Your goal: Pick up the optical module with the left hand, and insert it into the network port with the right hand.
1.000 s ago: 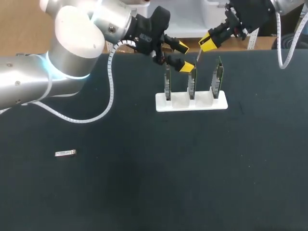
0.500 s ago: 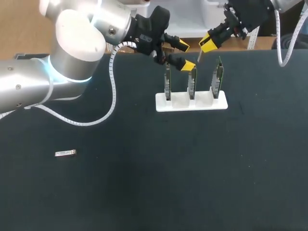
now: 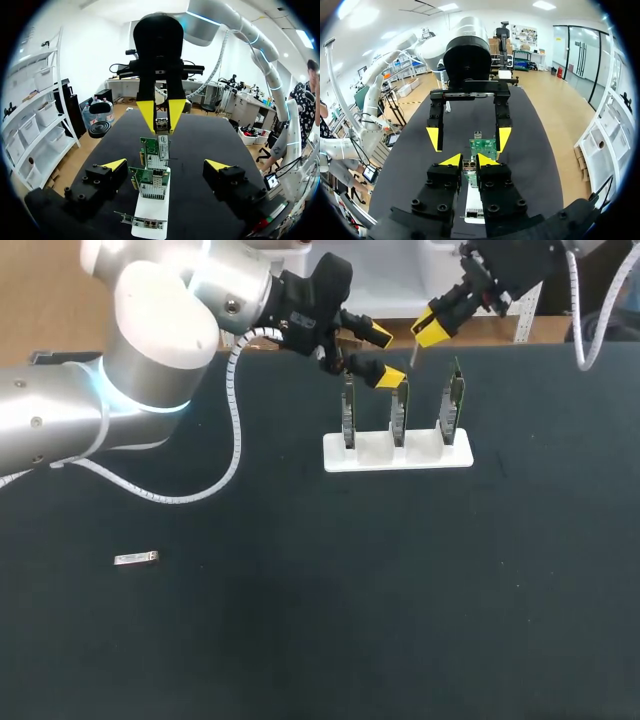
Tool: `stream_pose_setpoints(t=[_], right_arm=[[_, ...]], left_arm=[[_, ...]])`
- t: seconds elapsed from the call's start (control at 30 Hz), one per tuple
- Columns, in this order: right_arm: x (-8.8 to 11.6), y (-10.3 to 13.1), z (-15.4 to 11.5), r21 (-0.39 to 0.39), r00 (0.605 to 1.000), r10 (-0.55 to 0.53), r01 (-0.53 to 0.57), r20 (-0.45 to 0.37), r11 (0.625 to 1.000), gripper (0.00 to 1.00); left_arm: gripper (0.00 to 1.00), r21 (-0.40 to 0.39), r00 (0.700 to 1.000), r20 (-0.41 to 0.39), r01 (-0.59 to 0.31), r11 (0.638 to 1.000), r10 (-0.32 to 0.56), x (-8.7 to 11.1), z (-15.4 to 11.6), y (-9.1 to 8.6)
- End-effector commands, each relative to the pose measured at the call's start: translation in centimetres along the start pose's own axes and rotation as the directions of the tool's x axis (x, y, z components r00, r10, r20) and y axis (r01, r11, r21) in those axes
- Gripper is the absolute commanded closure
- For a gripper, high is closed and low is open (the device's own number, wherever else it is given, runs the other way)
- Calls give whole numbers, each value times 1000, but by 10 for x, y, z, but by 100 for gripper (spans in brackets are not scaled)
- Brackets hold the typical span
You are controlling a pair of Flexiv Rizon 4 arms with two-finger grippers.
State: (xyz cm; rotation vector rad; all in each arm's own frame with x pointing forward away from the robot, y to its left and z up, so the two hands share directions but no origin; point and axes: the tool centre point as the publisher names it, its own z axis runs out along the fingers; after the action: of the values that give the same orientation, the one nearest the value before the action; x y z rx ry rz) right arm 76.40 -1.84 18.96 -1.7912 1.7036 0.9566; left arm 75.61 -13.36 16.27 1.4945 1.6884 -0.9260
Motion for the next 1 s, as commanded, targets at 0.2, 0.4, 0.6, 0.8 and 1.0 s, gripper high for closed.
stream_pose_setpoints(t=[0.2,0.4,0.6,0.8,1.0], right_arm=[[-3,4,3,19,1000,10,-10,1,1000,100],[-5,7,6,28,1000,16,-16,6,999,100],[-6,9,10,39,1000,16,-16,-12,999,100],[-8,11,12,52,1000,23,-22,-21,998,100],[-9,12,14,53,998,32,-30,-46,998,100]], left_arm=[[0,-3,1000,2,-1,1000,1,1,0,-1],[0,-3,1000,2,-1,1000,1,1,0,-1],[0,-3,1000,2,-1,1000,1,1,0,-1],[0,-3,1000,2,-1,1000,1,1,0,-1],[0,-3,1000,2,-1,1000,1,1,0,-1]])
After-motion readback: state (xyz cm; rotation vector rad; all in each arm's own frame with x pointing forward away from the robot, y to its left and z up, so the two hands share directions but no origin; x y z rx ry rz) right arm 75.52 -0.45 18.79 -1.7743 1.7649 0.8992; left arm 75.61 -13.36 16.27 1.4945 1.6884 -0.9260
